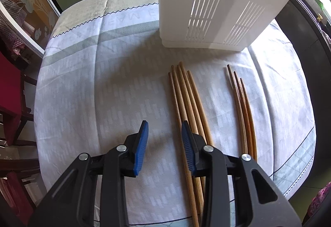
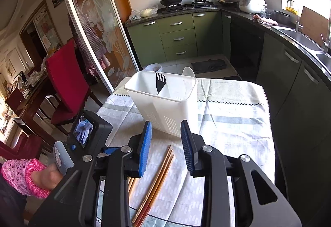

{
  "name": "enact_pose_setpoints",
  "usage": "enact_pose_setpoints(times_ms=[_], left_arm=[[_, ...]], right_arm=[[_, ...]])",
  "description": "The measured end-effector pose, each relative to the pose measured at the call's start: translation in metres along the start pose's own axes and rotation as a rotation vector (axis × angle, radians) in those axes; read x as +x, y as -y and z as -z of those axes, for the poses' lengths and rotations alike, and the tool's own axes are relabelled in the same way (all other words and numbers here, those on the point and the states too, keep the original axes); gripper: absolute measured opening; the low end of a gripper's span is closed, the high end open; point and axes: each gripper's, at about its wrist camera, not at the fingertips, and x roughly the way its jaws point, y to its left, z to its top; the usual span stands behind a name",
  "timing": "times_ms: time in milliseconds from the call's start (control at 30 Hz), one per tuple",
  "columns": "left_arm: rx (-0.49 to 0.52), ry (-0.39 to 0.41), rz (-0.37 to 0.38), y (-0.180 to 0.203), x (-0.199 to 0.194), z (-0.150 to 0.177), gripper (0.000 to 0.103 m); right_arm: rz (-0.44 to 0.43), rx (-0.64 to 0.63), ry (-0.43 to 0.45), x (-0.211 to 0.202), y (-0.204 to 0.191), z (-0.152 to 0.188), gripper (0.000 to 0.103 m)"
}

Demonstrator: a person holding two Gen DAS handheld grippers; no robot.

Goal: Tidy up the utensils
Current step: 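Grasp a wooden chopstick with the left tool while the right tool grasps a red-tipped chopstick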

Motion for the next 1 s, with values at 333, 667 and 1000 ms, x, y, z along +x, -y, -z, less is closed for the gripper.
enact_pose_setpoints(times_ms=[333,667,1000], left_arm=[[0.011,-0.042,-0.016,0.011,0.012,-0.004,0.032],[0.041,-0.041,-0.037,0.006,0.014,0.004,0.009],[0.061,-0.031,-0.046,0.003,0.016,0.007,0.009]], right_arm=[[0.001,0.018,-0.067,0.016,0.008,0.016,0.03],[-0.001,0.028,-0.379,0.115,0.005,0.072,0.03],[0.067,0.018,-0.483,0.155,-0.002,0.092,0.029]])
